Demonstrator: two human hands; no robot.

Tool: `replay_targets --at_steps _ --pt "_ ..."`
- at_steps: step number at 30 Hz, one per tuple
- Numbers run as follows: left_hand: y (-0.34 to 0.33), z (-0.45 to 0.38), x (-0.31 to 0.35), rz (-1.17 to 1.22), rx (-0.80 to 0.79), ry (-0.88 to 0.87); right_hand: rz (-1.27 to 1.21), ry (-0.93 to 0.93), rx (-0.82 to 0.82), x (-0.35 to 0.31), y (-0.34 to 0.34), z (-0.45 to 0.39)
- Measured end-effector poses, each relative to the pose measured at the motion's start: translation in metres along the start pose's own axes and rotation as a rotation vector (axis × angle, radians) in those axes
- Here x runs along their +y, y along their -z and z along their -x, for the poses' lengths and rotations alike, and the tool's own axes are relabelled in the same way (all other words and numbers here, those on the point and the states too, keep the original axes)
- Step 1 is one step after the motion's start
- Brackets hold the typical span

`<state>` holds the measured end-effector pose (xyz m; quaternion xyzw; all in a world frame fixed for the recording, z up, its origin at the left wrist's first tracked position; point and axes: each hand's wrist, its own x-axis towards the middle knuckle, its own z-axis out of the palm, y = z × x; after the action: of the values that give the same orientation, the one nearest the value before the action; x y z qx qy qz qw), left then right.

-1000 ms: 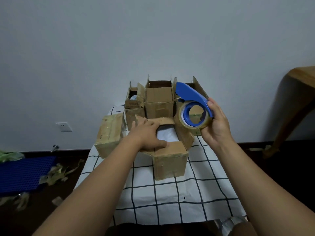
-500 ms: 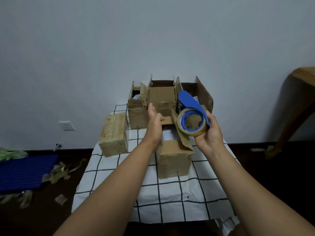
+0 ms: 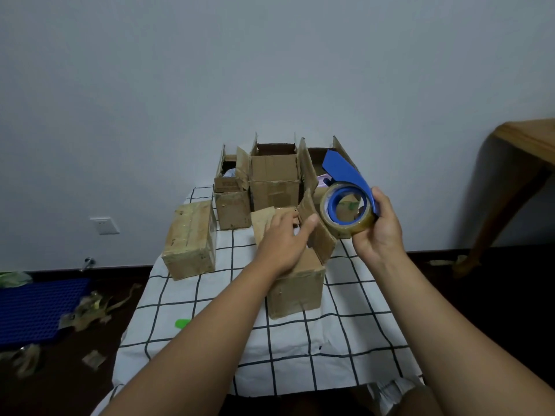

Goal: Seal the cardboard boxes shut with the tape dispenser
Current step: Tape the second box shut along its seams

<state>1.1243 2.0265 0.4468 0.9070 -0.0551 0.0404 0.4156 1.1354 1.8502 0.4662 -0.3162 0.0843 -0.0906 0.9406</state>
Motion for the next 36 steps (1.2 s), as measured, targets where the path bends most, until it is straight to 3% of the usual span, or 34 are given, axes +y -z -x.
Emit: replay_targets --at_steps 3,8,14,23,27,31,36 --pt "-0.004 0.004 0.004 -0.113 -0.017 -0.024 0.006 -0.001 0.017 0.005 -0.001 0.004" --pt "0.005 -0.001 0.005 -0.004 -0.059 0.005 -0.038 -0.002 0.022 0.004 0.002 0.002" --pt "0.01 0.01 0.003 -0.532 -0.014 0.006 -0.027 0.001 -0.017 0.001 0.002 0.001" --pt "-0.014 0.022 0.031 -0.739 -0.132 0.237 -0.01 0.005 -0.019 -0.002 0.009 0.004" --pt "-0.006 0.026 0.024 -0.701 -0.148 0.1 -0.018 0.026 -0.034 -0.011 0.007 0.007" --pt "0.039 0.037 -0.007 -0.646 -0.363 -0.168 -0.014 0.048 -0.087 -0.019 0.005 0.008" --pt "0.077 0.048 -0.036 -0.614 -0.476 -0.203 0.084 0.017 -0.219 -0.013 0.001 0.021"
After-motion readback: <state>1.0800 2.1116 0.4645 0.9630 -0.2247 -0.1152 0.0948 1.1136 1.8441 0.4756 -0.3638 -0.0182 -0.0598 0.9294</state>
